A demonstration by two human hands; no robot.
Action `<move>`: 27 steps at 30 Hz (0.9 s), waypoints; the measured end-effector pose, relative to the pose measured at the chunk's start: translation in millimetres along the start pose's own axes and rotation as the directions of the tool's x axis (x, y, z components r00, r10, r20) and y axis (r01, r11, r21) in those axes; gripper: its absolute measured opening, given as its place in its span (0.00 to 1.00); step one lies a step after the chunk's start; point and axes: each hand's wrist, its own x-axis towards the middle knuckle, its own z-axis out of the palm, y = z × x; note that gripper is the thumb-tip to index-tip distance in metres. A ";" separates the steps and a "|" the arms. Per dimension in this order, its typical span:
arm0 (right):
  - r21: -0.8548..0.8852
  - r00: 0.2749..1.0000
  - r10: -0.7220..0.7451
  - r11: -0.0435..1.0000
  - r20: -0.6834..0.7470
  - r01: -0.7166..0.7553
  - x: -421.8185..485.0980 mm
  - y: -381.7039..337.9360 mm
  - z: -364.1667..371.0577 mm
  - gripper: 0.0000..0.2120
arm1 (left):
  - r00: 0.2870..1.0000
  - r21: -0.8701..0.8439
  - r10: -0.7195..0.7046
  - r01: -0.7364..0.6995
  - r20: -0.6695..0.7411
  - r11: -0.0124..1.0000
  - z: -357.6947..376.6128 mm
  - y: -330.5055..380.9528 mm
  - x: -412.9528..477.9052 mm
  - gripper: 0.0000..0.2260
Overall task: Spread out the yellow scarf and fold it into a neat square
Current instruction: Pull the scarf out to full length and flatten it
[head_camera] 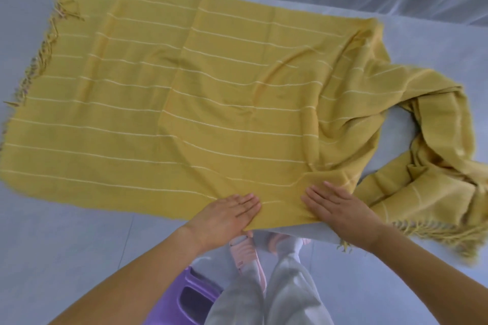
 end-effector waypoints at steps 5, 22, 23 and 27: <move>0.136 0.989 0.057 0.988 0.137 -0.076 -17.4 -25.8 11.1 0.30 | 0.994 -0.071 -0.050 0.057 0.098 0.996 13.8 6.3 -6.9 0.27; 0.205 0.890 0.323 0.894 0.321 -0.398 29.3 -78.6 47.0 0.29 | 0.557 -0.145 -0.830 0.819 -0.028 0.555 60.4 -14.8 -19.9 0.40; 0.202 0.881 0.332 0.888 0.338 -0.412 28.9 -80.2 48.5 0.30 | 0.564 -0.136 -0.826 0.818 -0.004 0.559 63.3 -17.4 -25.0 0.41; 0.193 0.852 0.362 0.869 0.378 -0.455 29.7 -85.6 52.4 0.31 | 0.685 -0.059 -0.723 0.728 0.086 0.683 72.5 -25.9 -39.9 0.40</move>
